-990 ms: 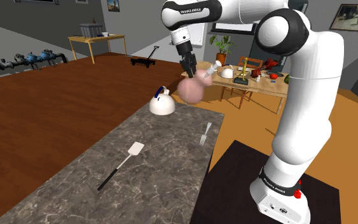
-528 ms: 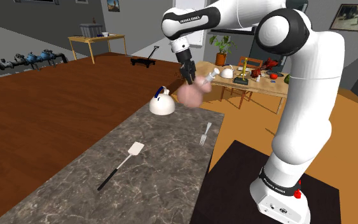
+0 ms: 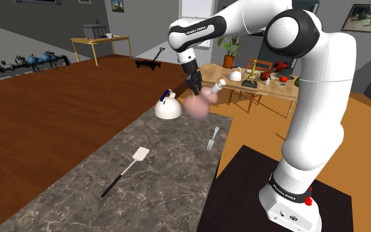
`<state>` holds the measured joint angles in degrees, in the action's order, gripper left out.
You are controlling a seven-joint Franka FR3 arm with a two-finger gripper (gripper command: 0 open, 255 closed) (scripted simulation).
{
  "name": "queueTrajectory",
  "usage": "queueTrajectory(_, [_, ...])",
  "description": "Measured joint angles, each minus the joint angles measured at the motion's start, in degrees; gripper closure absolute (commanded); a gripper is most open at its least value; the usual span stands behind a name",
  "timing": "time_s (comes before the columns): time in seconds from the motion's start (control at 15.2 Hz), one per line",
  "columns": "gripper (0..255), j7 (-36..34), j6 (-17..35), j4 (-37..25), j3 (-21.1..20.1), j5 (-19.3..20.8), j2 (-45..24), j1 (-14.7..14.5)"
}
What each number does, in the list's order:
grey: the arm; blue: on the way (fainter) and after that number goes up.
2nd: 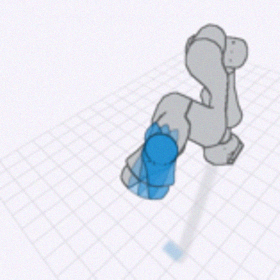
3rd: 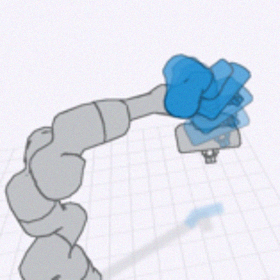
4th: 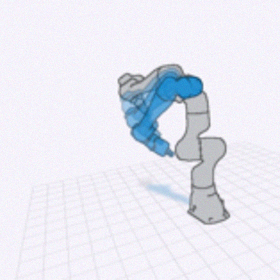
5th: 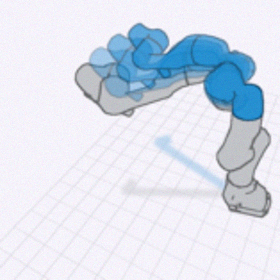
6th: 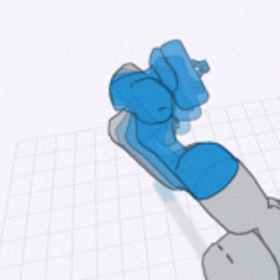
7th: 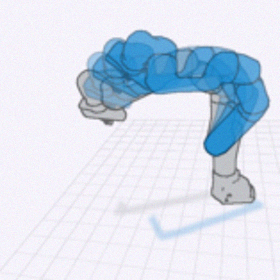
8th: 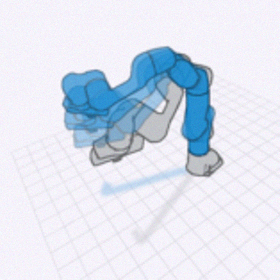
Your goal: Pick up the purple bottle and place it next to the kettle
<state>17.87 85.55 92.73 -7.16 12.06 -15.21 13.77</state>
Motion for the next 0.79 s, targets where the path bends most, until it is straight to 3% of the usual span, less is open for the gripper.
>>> queueTrajectory(0.79, [255, -1.54, 8.34, 6.54, 0.11, 0.31, -1.95, 0.18])
